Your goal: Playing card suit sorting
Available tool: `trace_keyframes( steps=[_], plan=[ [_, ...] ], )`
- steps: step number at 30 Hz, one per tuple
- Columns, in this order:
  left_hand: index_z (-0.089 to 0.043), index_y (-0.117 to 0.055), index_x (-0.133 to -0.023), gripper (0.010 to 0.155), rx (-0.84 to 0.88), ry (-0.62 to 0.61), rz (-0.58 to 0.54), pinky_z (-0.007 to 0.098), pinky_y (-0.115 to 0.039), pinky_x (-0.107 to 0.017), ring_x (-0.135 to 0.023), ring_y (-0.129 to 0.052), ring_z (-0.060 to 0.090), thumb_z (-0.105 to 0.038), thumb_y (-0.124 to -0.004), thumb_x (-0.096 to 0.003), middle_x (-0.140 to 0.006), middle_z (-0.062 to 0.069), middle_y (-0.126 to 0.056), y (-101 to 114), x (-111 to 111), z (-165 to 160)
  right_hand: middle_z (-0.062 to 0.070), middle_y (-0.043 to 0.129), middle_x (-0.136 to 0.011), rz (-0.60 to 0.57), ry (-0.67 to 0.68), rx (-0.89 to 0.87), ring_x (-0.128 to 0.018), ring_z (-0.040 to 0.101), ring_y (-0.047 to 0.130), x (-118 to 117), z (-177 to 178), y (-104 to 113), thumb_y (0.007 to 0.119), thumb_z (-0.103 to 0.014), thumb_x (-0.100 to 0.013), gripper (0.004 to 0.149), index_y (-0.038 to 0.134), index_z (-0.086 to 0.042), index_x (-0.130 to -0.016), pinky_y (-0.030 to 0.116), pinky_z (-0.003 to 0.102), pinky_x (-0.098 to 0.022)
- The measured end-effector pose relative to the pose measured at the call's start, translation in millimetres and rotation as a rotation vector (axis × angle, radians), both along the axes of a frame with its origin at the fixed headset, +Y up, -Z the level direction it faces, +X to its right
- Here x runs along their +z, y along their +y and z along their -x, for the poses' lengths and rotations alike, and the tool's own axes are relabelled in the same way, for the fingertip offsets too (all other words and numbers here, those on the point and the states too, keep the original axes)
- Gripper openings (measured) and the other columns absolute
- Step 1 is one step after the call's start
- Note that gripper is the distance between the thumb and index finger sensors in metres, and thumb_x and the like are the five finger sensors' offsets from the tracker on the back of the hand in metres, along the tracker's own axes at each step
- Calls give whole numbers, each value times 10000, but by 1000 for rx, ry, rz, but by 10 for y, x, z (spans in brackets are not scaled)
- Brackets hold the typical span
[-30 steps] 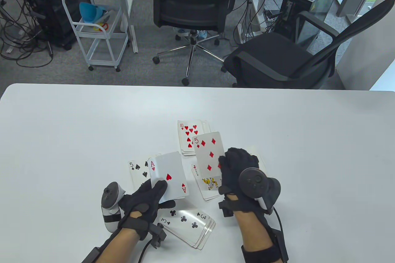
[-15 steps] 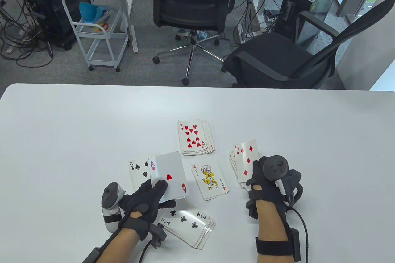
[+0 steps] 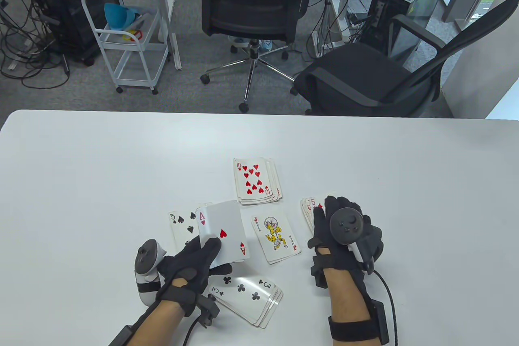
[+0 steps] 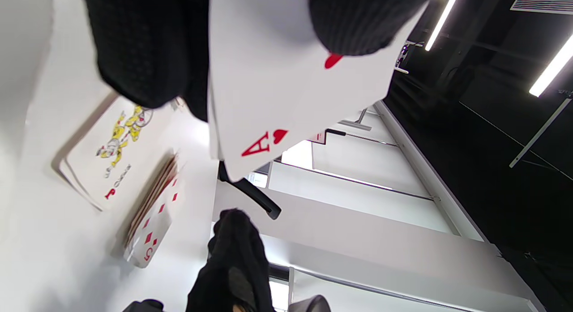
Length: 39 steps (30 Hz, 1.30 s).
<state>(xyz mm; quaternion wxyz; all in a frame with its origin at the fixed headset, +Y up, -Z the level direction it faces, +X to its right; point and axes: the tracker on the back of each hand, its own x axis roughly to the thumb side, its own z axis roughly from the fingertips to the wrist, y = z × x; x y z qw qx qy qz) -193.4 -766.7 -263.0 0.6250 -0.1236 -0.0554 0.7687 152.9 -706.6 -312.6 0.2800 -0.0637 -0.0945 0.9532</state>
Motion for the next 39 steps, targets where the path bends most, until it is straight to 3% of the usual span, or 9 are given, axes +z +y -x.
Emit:
trace_keyframes(
  steps=[4, 7, 16, 20, 29, 35, 39],
  plan=[
    [-209, -718, -978, 487, -8, -6, 4, 384, -945, -467, -742, -1008, 269, -419, -777, -542, -906, 19, -911, -5, -3, -5, 236, 566, -1080, -67, 219, -134, -1011, 531, 443, 75, 389, 68, 733, -458, -571, 521, 742, -112, -961, 306, 751, -662],
    [-197, -666, -1004, 502, -15, -32, 21, 391, -932, -487, -769, -982, 286, -393, -751, -550, -939, 63, -866, -14, -10, -5, 233, 577, -1080, -25, 389, -197, -1016, 528, 442, 133, 681, 63, 718, -461, -576, 488, 788, -124, -922, 308, 750, -667],
    [-220, -702, -988, 485, -28, -22, 13, 389, -935, -480, -758, -996, 272, -404, -775, -545, -923, 13, -896, -12, -17, -3, 227, 599, -1071, 3, 551, -183, -1011, 528, 465, 250, 1056, 11, 756, -496, -561, 507, 792, -105, -883, 318, 751, -667],
    [-230, -724, -974, 477, -15, 37, -8, 383, -941, -471, -745, -1007, 261, -417, -788, -540, -907, 0, -914, 15, -11, 42, 226, 589, -1075, 75, 607, -128, -1014, 530, 463, 283, 1175, -49, 804, -513, -547, 522, 780, -101, -867, 315, 753, -669],
    [-228, -748, -958, 479, -2, 43, -3, 378, -946, -461, -729, -1017, 257, -445, -805, -535, -888, -1, -932, 24, -2, 55, 193, 690, -1009, -39, 587, -154, -989, 493, 586, 350, 1256, 4, 866, -418, -517, 396, 801, -91, -732, 390, 740, -681],
    [-218, -698, -987, 505, 28, 25, 8, 390, -929, -487, -768, -982, 277, -437, -786, -540, -927, 20, -884, 29, 8, 32, 178, 771, -974, -117, 535, -171, -963, 470, 660, 351, 1196, 42, 793, -354, -544, 371, 874, -48, -738, 416, 732, -680],
    [-224, -694, -991, 508, 38, 21, -3, 395, -924, -495, -782, -970, 286, -438, -787, -541, -944, 28, -867, 56, 7, 32, 176, 776, -968, -168, 472, -150, -953, 474, 668, 332, 1140, 58, 842, -397, -526, 415, 863, -88, -801, 431, 726, -676]
  ],
)
